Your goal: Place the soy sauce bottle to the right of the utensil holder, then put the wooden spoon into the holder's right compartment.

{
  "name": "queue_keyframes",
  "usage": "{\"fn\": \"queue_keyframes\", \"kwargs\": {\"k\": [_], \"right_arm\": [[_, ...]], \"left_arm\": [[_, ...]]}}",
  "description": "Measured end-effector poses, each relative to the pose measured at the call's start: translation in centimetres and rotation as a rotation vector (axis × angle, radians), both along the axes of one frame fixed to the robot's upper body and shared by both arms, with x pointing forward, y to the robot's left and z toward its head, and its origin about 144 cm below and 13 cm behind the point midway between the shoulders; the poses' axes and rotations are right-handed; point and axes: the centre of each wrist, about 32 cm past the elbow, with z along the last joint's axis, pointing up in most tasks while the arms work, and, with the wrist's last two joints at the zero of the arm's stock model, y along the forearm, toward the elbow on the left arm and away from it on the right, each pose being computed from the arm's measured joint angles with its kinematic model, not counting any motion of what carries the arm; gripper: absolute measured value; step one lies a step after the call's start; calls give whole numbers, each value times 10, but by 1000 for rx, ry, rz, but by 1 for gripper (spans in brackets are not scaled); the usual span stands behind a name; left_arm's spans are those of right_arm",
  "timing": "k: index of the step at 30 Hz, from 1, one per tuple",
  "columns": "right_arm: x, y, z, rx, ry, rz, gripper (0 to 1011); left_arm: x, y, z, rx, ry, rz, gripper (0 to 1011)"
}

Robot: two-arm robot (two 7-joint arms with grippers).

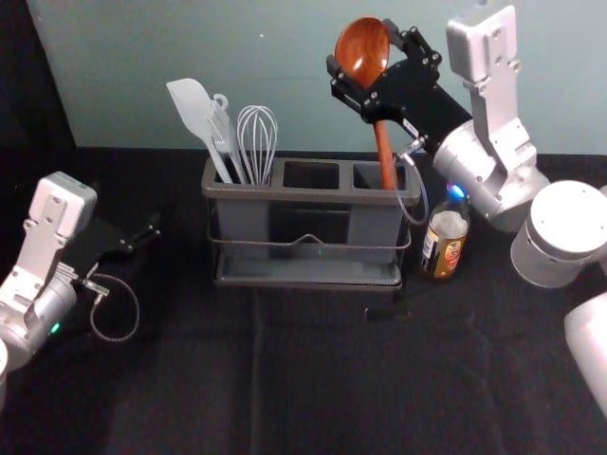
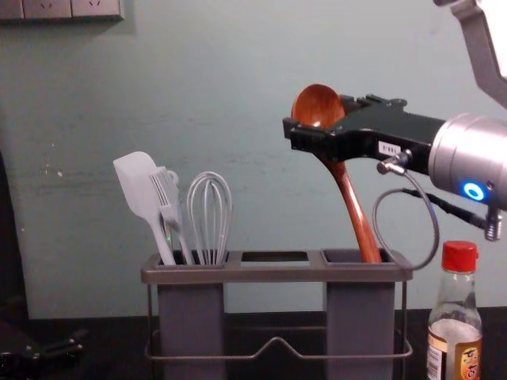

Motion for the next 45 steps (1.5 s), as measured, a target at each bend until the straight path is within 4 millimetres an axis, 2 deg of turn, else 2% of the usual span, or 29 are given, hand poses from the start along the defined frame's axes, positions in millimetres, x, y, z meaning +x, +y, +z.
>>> {"fn": "queue_keyframes", "kwargs": {"k": [20,45], "right_arm": [[-14,-11,-30,-3,51,28,836],[-26,-17,-46,4,92,33,836]], "left_arm": [[0,0,0,0,0,0,1005],[0,0,0,0,0,0,1005]]}}
